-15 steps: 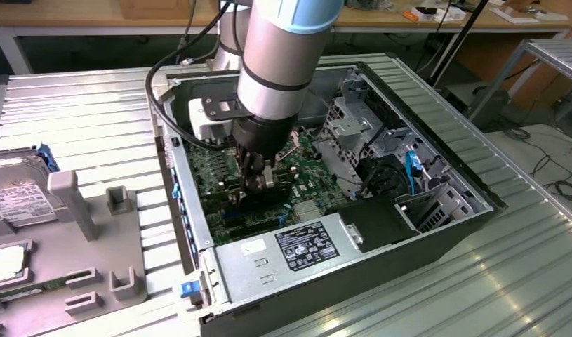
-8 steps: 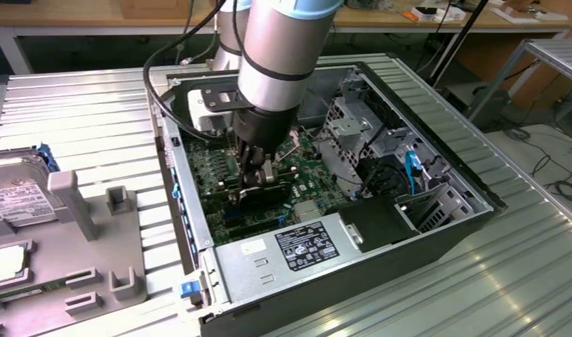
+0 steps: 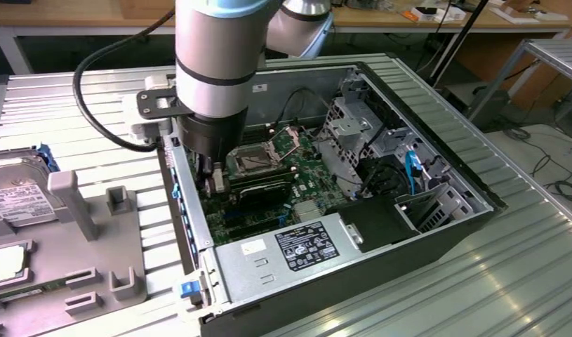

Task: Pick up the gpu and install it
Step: 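Press down on the gpu until it lock into place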

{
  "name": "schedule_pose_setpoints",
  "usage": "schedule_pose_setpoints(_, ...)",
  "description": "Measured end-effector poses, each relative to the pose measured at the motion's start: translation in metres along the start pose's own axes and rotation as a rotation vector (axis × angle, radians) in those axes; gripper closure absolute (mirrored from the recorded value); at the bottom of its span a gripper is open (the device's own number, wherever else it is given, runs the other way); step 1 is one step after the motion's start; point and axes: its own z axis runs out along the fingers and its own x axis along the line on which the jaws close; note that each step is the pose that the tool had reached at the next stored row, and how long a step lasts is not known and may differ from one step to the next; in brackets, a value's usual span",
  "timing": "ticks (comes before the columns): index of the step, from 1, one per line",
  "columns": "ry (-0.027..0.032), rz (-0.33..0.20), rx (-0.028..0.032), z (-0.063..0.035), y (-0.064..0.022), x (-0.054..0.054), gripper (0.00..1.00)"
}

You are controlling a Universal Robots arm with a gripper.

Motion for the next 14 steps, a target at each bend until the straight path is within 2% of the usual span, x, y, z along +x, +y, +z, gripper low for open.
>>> schedule_pose_setpoints(4,0.0012,0.000,-0.0001,-0.0064,0.0004,-0.007,0.89)
schedule_pose_setpoints(6,0.0083,0.000,-0.0001,-0.0116,0.0008,-0.012,0.89)
schedule_pose_setpoints(7,0.0096,0.000,0.0001,-0.0123,0.0007,-0.012,0.89)
schedule_pose_setpoints(10,0.0097,0.001,0.0002,-0.0125,0.0017,-0.010,0.89)
schedule_pose_setpoints(12,0.0097,0.001,0.0003,-0.0121,0.0073,-0.010,0.89)
schedule_pose_setpoints(14,0.0097,0.001,0.0001,-0.0121,0.0076,-0.010,0.89)
